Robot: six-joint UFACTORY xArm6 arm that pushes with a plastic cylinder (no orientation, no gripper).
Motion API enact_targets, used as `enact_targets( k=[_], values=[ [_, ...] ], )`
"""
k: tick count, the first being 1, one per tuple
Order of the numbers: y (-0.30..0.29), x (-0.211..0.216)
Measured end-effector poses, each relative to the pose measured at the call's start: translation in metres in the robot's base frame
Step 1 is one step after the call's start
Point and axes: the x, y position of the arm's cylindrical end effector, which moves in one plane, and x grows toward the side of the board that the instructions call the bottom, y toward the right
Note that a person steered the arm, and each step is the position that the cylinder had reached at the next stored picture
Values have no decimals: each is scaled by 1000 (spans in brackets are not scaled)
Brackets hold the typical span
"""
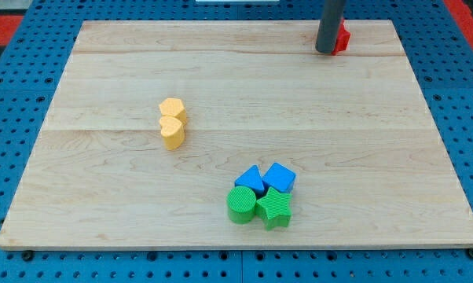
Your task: Point your arm below the yellow heart
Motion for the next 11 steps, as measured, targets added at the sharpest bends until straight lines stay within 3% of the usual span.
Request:
enact_targets(
  k=[1,3,5,7,9,11],
  values=[
    [-6,34],
    [-43,154],
    [-139,231],
    [-300,248],
    [-311,211],
    [-304,232]
  ],
)
